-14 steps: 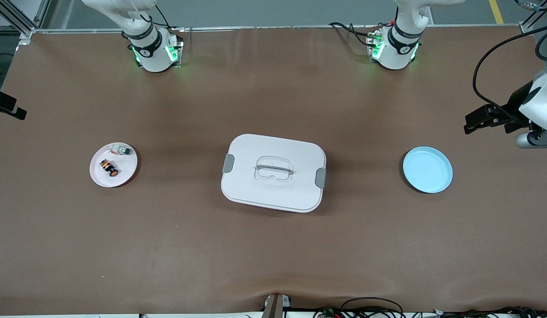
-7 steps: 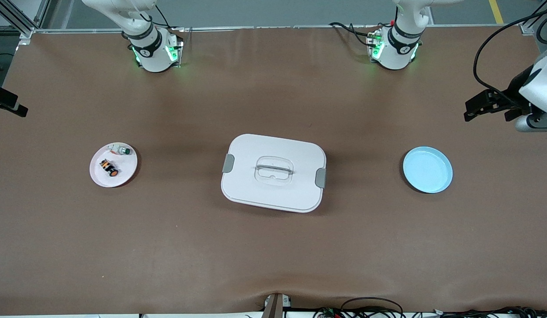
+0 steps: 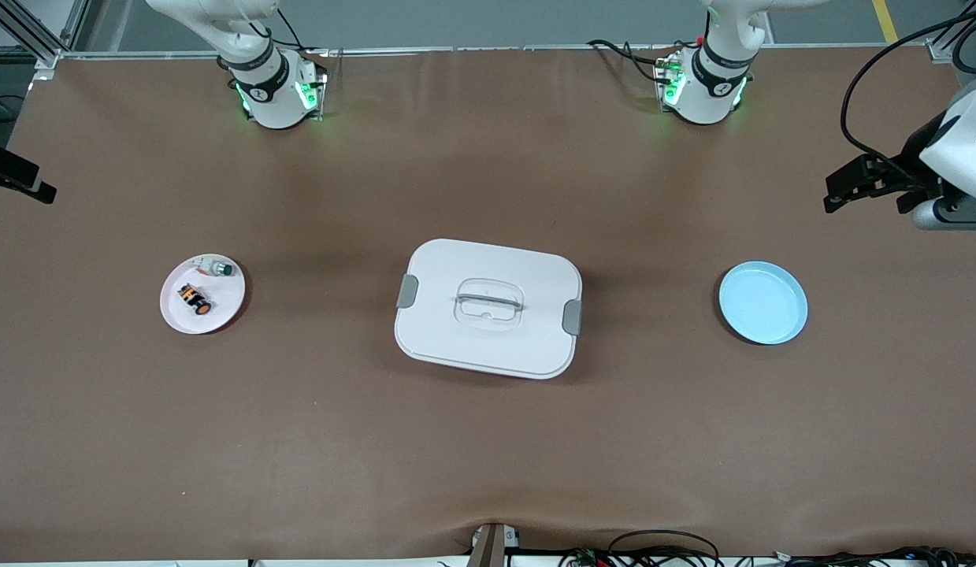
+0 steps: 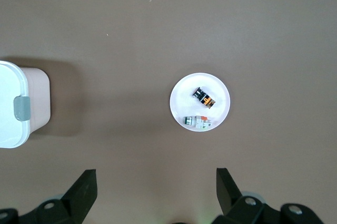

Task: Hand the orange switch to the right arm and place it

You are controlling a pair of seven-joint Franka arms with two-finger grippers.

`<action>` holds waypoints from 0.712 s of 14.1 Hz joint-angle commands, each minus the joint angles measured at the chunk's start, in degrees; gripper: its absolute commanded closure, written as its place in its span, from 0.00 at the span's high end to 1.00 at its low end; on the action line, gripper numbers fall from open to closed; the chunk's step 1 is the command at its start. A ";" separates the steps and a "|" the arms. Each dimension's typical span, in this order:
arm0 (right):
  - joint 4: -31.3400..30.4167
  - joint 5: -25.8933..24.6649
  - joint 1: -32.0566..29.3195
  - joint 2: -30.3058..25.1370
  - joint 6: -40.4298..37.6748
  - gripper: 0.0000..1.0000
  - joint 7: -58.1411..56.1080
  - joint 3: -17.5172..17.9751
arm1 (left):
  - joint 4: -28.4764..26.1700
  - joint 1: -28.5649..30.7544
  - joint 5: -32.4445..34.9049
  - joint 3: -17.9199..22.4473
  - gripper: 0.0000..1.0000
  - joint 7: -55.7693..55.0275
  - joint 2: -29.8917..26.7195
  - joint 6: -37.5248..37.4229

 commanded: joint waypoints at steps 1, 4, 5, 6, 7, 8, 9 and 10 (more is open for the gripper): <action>-1.94 0.08 -0.24 -1.62 1.00 1.00 -0.16 0.36 | -1.30 -0.61 0.39 0.62 1.00 0.82 -1.41 -0.12; -1.94 -2.72 -0.07 -1.71 1.00 1.00 -0.16 0.71 | -1.21 -0.61 0.30 0.62 1.00 0.82 -1.41 -0.21; -1.94 -3.34 0.19 -1.71 1.00 1.00 -0.16 0.71 | -1.21 -0.61 0.30 0.62 1.00 0.82 -1.41 -0.21; -1.94 -3.43 0.20 -1.71 1.00 1.00 -0.16 0.71 | -1.04 -0.61 0.30 0.53 1.00 0.65 -1.41 -0.21; -1.94 -3.43 0.11 -1.71 0.92 1.00 -0.16 0.62 | -0.69 -0.70 0.21 0.36 1.00 0.30 -1.41 -0.21; -1.94 -3.43 0.11 -1.71 1.00 1.00 -0.16 0.62 | -0.51 -0.87 0.21 0.35 1.00 0.12 -1.41 -0.21; -1.94 -3.52 0.11 -1.71 1.09 1.00 -0.16 0.62 | -0.60 -0.79 0.21 0.27 1.00 0.03 -1.41 -0.21; -1.94 -3.52 0.11 -1.71 1.18 1.00 -0.16 0.62 | -0.60 -0.78 0.21 0.27 1.00 0.03 -1.50 -0.30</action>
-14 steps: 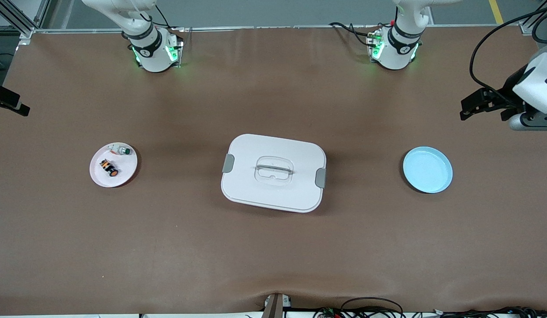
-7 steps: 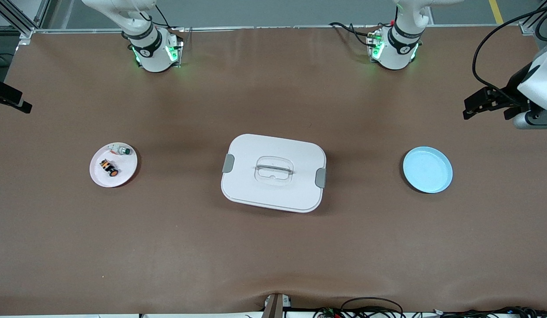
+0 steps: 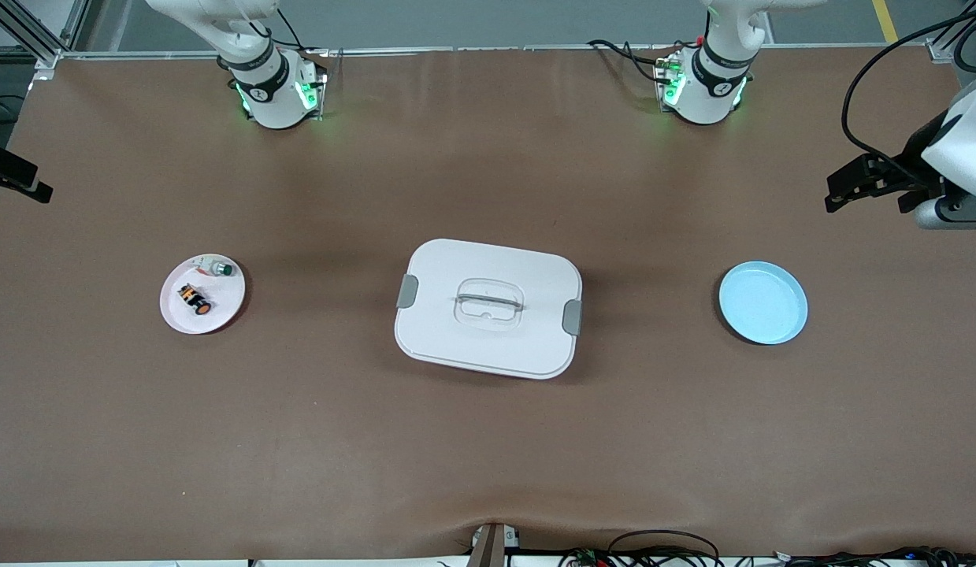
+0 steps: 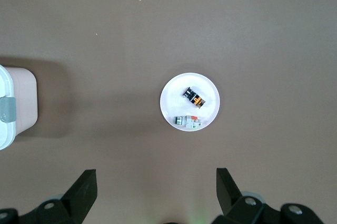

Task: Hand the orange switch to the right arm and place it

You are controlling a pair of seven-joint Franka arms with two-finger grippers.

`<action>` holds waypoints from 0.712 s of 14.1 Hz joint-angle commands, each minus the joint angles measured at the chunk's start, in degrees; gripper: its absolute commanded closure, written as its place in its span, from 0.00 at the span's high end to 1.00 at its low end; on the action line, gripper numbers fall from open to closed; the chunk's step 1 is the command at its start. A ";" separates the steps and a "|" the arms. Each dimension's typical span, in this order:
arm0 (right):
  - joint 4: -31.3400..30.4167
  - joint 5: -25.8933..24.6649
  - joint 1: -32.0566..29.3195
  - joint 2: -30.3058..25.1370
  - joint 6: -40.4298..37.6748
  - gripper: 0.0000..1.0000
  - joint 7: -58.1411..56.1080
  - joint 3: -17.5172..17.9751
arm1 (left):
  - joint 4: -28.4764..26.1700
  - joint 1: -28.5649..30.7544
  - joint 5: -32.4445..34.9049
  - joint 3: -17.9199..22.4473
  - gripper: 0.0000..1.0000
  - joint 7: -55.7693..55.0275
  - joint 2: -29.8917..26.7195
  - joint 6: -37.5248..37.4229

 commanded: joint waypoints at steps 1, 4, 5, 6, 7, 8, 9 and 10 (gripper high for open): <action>-1.59 -0.77 0.04 -1.50 0.98 1.00 -0.12 0.23 | -0.40 -0.47 0.21 0.25 1.00 0.03 -1.10 -0.13; -1.59 -0.86 0.04 -1.50 1.07 1.00 -0.03 0.15 | -0.23 -0.03 -0.84 0.51 1.00 0.55 -1.19 -0.12; -1.59 -0.86 0.12 -1.50 1.15 1.00 -0.03 0.23 | -0.14 -0.11 -0.67 0.51 1.00 0.64 -1.10 -0.04; -1.59 -0.86 0.12 -1.50 1.42 1.00 -0.03 0.23 | -0.05 -0.11 -0.67 0.51 1.00 0.12 -1.10 -0.04; -1.68 -0.68 -0.22 -1.50 1.42 1.00 0.06 0.06 | -0.14 -0.03 -0.40 0.60 1.00 0.90 -1.19 -0.04; -1.68 -0.60 -0.40 -1.50 1.42 1.00 0.06 -0.12 | -0.05 -0.20 0.03 0.42 1.00 0.91 -1.01 -0.04; -1.68 -0.60 -0.40 -1.58 1.42 1.00 0.06 -0.12 | -0.05 -0.38 0.21 0.34 1.00 0.91 -0.93 -0.04; -1.68 -0.60 -0.32 -1.58 1.50 1.00 0.06 -0.12 | -0.05 -0.29 0.21 0.34 1.00 0.91 -1.01 -0.04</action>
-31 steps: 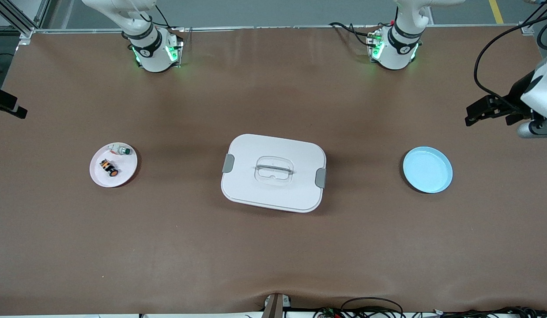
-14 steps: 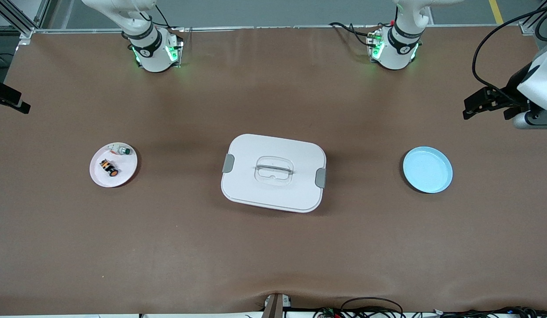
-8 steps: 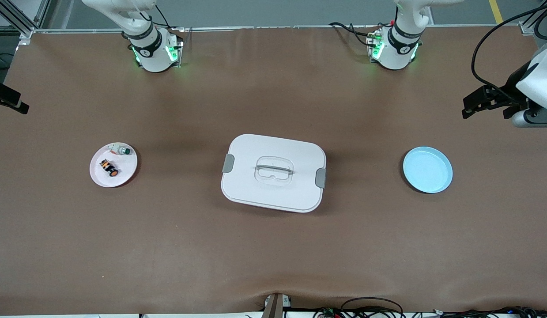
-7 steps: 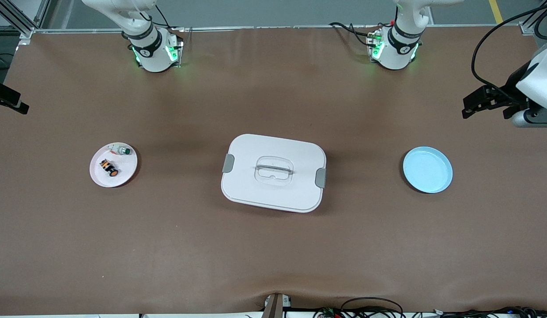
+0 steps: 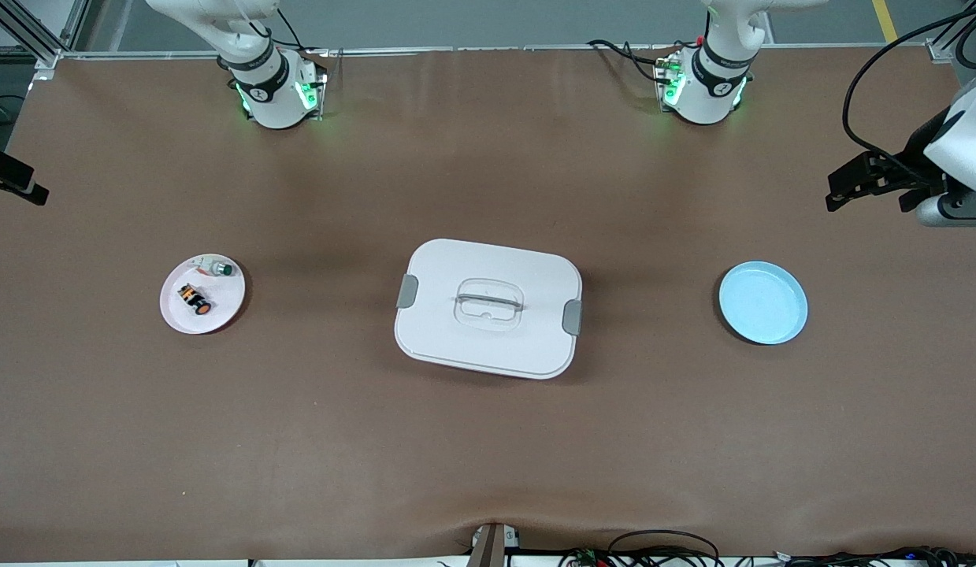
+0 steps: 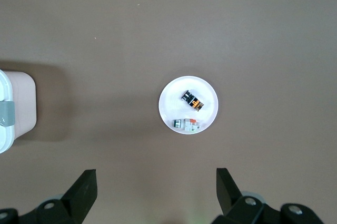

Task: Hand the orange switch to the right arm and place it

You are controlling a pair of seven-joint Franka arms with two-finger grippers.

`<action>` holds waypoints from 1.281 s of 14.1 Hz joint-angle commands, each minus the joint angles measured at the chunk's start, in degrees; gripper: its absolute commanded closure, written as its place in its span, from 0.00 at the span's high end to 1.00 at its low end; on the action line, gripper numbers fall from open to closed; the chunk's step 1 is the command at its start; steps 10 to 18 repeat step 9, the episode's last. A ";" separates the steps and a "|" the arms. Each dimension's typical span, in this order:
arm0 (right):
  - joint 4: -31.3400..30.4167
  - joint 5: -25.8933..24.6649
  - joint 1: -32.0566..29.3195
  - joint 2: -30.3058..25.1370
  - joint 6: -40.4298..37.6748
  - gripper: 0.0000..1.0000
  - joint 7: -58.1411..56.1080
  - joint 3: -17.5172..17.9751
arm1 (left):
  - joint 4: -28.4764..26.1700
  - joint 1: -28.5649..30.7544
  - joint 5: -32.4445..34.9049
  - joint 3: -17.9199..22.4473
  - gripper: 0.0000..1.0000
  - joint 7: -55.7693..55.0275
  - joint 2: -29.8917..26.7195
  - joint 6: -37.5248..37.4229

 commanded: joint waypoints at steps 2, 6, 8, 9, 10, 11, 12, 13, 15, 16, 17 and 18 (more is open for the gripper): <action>-1.65 -0.32 -0.25 -1.57 1.18 1.00 0.14 0.18 | -0.22 -0.18 0.37 0.22 1.00 1.08 -0.93 -0.08; -1.74 -0.15 -0.25 -1.48 1.61 1.00 0.05 0.18 | -0.22 -0.09 -0.15 0.22 1.00 1.26 -0.93 -0.08; -1.74 -0.14 -0.17 -1.48 1.70 1.00 0.05 0.18 | -0.22 -0.09 -0.24 0.22 1.00 1.26 -0.93 -0.08; -1.83 -0.06 -0.34 -1.57 1.62 1.00 0.05 0.18 | -0.22 -0.09 -0.24 0.22 1.00 1.26 -0.93 -0.08; -1.83 -0.06 -0.34 -1.57 1.62 1.00 0.05 0.18 | -0.22 -0.09 -0.24 0.22 1.00 1.26 -0.93 -0.08; -1.83 -0.06 -0.34 -1.57 1.62 1.00 0.05 0.18 | -0.22 -0.09 -0.24 0.22 1.00 1.26 -0.93 -0.08; -1.83 -0.06 -0.34 -1.57 1.62 1.00 0.05 0.18 | -0.22 -0.09 -0.24 0.22 1.00 1.26 -0.93 -0.08; -1.83 -0.06 -0.34 -1.57 1.62 1.00 0.05 0.18 | -0.22 -0.09 -0.24 0.22 1.00 1.26 -0.93 -0.08; -1.83 -0.06 -0.34 -1.57 1.62 1.00 0.05 0.18 | -0.22 -0.09 -0.24 0.22 1.00 1.26 -0.93 -0.08; -1.83 -0.06 -0.34 -1.57 1.62 1.00 0.05 0.18 | -0.22 -0.09 -0.24 0.22 1.00 1.26 -0.93 -0.08; -1.83 -0.06 -0.34 -1.57 1.62 1.00 0.05 0.18 | -0.22 -0.09 -0.24 0.22 1.00 1.26 -0.93 -0.08; -1.83 -0.06 -0.34 -1.57 1.62 1.00 0.05 0.18 | -0.22 -0.09 -0.24 0.22 1.00 1.26 -0.93 -0.08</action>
